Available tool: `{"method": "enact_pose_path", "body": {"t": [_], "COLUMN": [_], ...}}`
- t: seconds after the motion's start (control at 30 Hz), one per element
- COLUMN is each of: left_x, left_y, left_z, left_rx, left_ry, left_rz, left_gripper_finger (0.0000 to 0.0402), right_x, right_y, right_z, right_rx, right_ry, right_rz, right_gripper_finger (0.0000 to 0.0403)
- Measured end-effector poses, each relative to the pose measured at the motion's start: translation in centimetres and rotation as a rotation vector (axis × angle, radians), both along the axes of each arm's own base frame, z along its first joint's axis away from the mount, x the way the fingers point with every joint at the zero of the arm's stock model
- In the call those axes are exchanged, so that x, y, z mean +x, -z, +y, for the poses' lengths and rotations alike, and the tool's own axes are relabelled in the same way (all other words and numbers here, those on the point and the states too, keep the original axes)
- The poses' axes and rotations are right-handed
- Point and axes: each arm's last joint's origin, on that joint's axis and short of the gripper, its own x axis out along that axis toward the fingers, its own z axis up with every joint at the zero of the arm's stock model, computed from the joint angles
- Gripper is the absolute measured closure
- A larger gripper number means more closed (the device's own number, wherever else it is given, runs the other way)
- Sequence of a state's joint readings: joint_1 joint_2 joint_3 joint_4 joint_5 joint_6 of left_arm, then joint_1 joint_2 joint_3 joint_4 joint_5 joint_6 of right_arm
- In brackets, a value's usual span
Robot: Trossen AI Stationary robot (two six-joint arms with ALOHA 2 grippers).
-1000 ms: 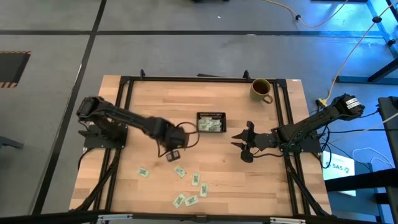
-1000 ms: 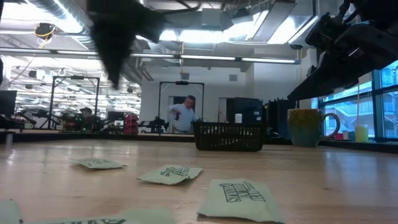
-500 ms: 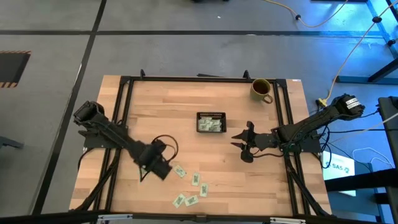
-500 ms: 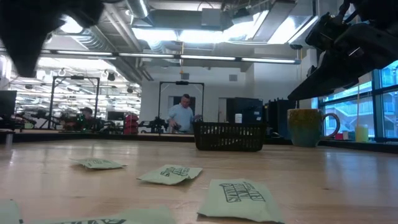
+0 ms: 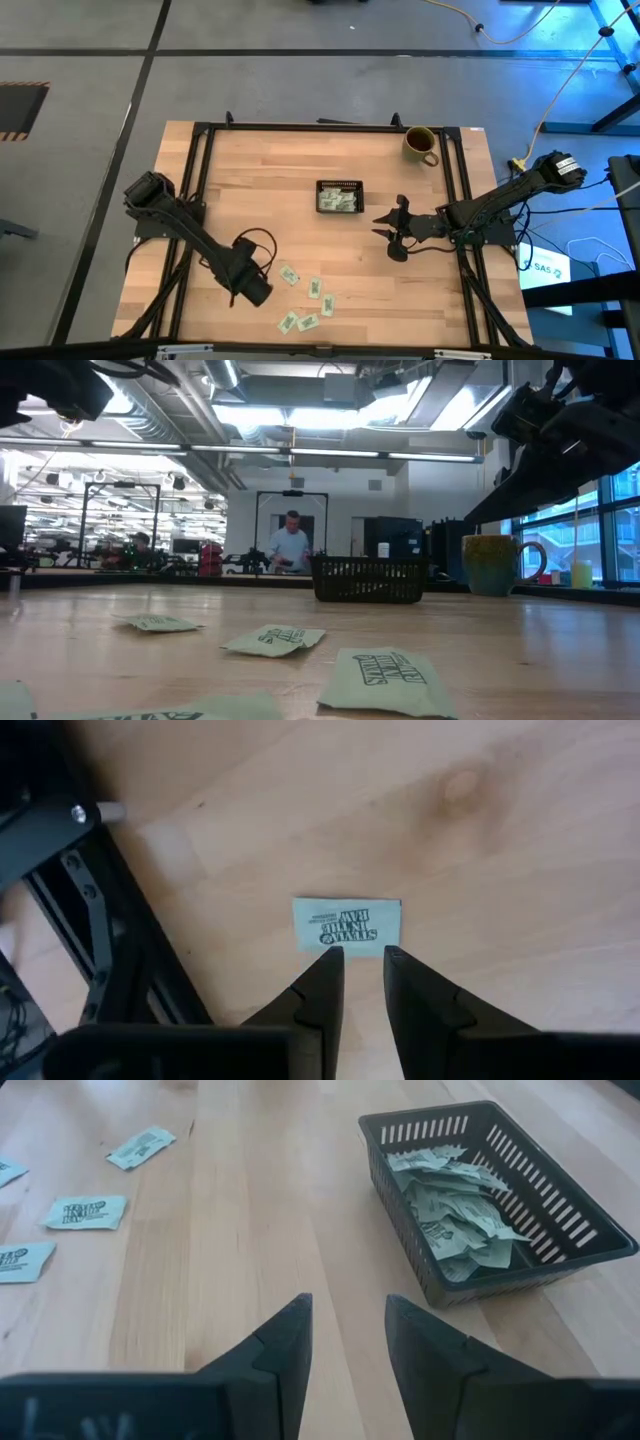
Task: Pick and place Stevia / Truvia into bins
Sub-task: Put the stevia packet into the black basket
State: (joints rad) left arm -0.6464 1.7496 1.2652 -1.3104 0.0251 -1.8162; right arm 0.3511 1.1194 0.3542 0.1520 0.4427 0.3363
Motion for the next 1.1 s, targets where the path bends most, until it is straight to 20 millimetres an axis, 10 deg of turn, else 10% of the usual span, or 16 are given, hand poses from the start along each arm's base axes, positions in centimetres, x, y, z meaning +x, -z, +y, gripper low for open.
{"method": "enact_pose_path", "body": {"t": [1.1], "left_x": [-0.6], "left_y": [4.4], "left_z": [-1.7], "left_rx": [0.055], "left_ry": [-0.047], "left_rz": [0.091], "left_gripper_finger": [0.0345], "right_x": [0.0], "right_y": [0.1], "right_z": [0.0], "right_rx": [-0.048], "right_ry": [-0.029], "right_rz": [0.015], "right_gripper_finger": [0.0272]}}
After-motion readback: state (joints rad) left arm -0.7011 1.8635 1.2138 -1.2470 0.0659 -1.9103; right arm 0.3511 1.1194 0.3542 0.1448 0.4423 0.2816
